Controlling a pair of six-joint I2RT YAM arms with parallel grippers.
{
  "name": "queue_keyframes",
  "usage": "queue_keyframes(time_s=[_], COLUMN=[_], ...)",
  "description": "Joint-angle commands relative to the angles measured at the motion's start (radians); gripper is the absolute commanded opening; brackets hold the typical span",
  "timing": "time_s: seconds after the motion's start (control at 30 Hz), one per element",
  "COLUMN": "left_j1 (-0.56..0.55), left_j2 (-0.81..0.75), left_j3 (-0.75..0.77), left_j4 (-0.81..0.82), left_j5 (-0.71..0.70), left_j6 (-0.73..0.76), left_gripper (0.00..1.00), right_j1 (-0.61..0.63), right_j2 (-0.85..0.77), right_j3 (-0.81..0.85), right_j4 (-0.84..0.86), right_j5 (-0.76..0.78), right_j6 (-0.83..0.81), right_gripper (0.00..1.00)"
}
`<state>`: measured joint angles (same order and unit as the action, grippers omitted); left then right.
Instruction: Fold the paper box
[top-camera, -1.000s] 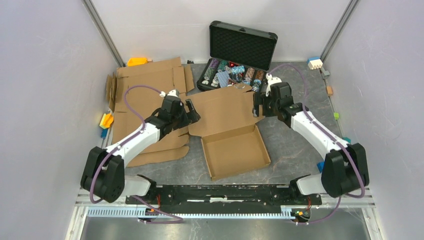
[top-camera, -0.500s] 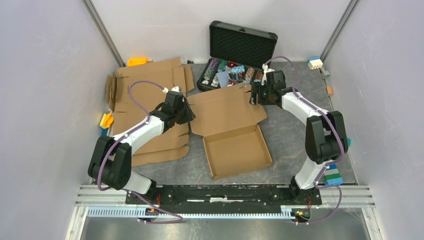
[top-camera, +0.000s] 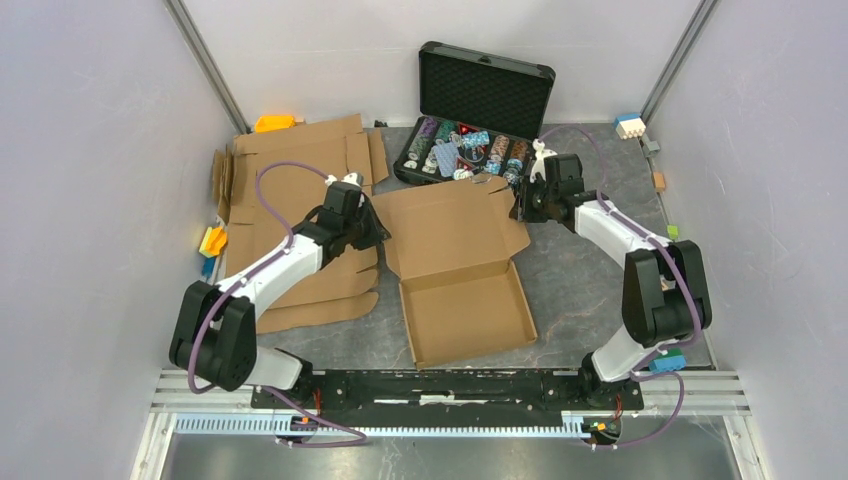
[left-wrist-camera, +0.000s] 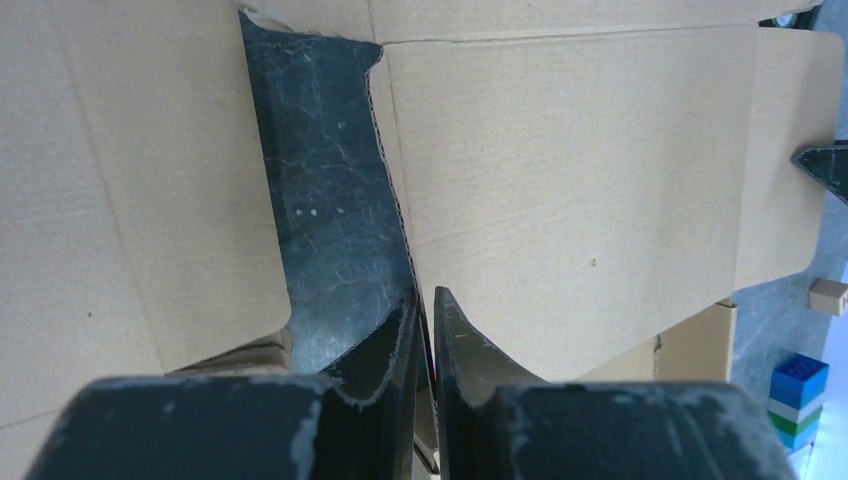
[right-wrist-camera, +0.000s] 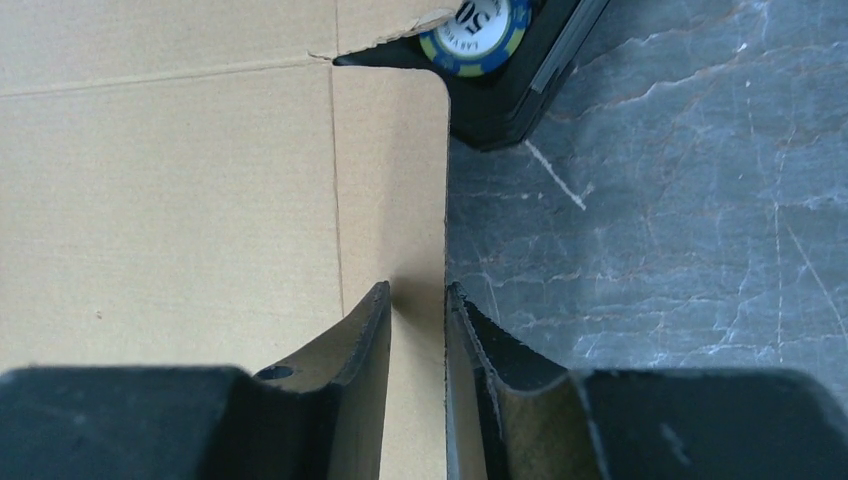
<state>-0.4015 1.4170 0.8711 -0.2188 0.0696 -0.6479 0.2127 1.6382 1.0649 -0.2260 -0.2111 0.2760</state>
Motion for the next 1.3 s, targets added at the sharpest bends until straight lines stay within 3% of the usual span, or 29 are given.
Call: queue_keyframes(time_s=[0.0,0.4,1.0,1.27], left_j1=[-0.004,-0.005,-0.004,-0.013], left_j2=[-0.079,-0.075,-0.188,-0.136], left_j3=[-0.021,0.1,-0.044,0.101], left_j4=[-0.029,-0.11,-0.095,-0.13], left_j5=[0.065,0.071,0.147,0.086], left_j6=[-0.001,0.008,-0.026,0.024], left_gripper=[0.16,0.17,0.18,0.14], right_j1=[0.011,0.011,0.014,0.021], right_j2=[-0.07,-0.073,-0.297,-0.318], right_j3=[-0.034,0.03,-0.227,-0.154], right_j4=[-0.031,-0.073,-0.007,0.021], right_j5=[-0.038,-0.049,-0.109,-0.067], right_j6=[0.003,0.008,0.021,0.005], right_gripper=[0.33,0.3,0.29,0.23])
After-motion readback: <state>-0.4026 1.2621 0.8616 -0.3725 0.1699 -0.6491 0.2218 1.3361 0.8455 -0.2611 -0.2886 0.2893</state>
